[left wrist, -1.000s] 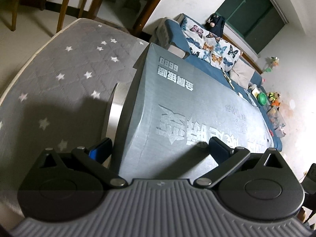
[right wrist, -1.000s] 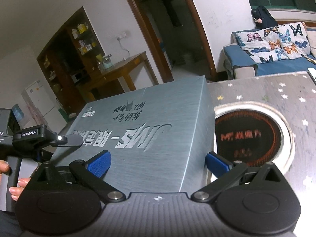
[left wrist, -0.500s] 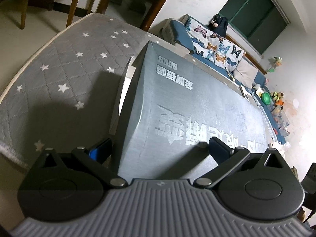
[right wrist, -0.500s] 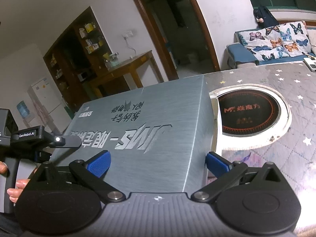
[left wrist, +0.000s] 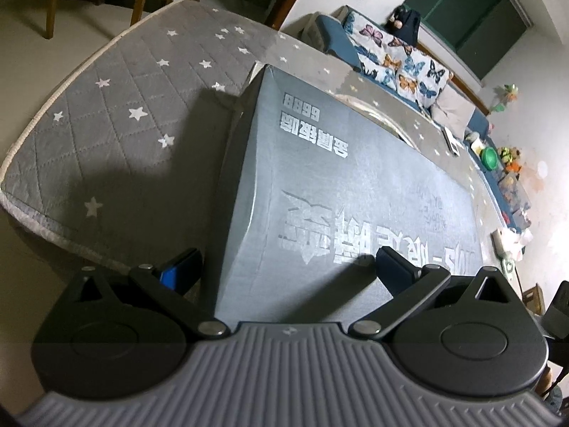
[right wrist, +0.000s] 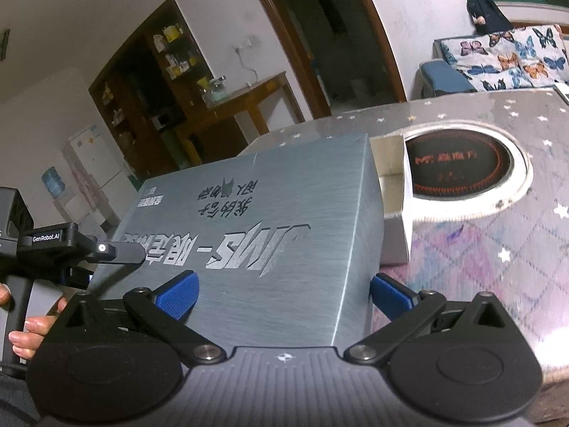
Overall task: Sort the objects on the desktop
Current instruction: 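Lift the grey lid with both grippers and carry it over the white box, then lower the grey lid with both grippers onto the white box opening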
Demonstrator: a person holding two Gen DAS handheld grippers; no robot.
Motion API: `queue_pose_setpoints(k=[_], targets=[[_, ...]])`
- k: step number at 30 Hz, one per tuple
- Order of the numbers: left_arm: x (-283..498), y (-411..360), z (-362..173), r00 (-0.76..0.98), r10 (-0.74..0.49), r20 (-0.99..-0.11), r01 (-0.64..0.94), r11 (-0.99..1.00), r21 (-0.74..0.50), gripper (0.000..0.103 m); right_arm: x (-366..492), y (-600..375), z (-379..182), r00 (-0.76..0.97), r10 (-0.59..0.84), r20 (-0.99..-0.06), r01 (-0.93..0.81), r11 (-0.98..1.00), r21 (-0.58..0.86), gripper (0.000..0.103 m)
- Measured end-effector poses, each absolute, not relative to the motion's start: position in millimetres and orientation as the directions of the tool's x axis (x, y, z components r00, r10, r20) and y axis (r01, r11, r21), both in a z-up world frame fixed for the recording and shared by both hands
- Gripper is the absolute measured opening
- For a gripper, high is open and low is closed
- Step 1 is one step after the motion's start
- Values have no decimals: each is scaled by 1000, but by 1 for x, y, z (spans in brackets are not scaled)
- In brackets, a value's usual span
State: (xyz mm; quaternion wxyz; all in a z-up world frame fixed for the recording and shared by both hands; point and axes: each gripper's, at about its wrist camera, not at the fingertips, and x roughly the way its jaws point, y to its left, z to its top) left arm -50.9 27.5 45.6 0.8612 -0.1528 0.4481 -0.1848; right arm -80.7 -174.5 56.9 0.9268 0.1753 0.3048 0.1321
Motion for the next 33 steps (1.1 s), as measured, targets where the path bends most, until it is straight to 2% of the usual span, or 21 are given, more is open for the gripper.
queue_pose_setpoints(k=[11, 33], targets=[[-50, 37, 17, 438, -463, -770, 103, 877, -469, 103, -95, -169, 40, 747, 349, -566, -111, 905, 411, 103], [-29, 40, -19, 306, -479, -822, -23, 860, -510, 103, -74, -170, 25, 679, 345, -648, -93, 916, 391, 103]])
